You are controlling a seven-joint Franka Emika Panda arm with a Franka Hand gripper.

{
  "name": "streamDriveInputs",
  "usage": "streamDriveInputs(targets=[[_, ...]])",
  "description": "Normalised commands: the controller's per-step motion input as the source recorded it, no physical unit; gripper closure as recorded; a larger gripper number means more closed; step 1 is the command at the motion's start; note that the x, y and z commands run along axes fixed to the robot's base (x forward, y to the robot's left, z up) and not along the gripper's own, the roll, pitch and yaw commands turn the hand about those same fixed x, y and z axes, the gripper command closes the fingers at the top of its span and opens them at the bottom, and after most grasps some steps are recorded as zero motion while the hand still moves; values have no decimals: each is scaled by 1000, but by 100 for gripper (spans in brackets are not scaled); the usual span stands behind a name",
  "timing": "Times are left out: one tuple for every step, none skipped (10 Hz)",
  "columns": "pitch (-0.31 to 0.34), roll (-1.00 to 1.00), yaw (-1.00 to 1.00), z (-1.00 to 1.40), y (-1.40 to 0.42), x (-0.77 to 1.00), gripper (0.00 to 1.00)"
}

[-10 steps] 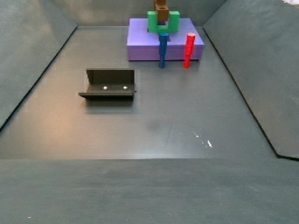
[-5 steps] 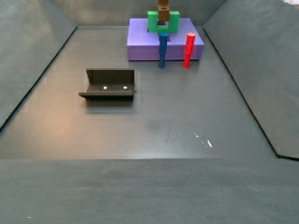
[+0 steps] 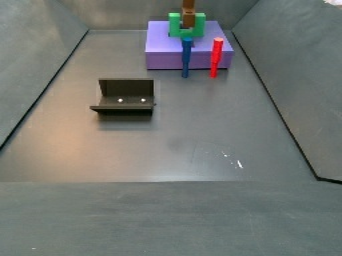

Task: Pick up the brown object. Move up. Place the brown object on the fixture. Regrasp the brown object. Move to above the board. Insert the brown object.
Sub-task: Insert the brown object.

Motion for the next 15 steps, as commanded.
streamDriveInputs(targets=[[-73, 0, 94, -277, 0, 0, 100], [-134, 0, 91, -349, 0, -6, 100], [-143, 0, 91, -360, 0, -34, 100], [-124, 0, 80, -326, 0, -6, 100], [-121, 0, 57, -331, 0, 0, 100], [-100, 0, 74, -334, 23, 0, 100], [-76, 0, 71, -323, 46, 0, 100], [-51, 0, 71, -326, 71, 0, 100], [-33, 7, 51, -309, 83, 6, 100], [-34, 24, 57, -280, 49, 0, 100], [-21, 34, 66, -254, 0, 0, 100], [0, 33, 23, -211, 0, 0, 100], [0, 63, 0, -311, 0, 0, 100], [0, 81, 0, -389, 0, 0, 100], [0, 86, 0, -357, 0, 0, 100]])
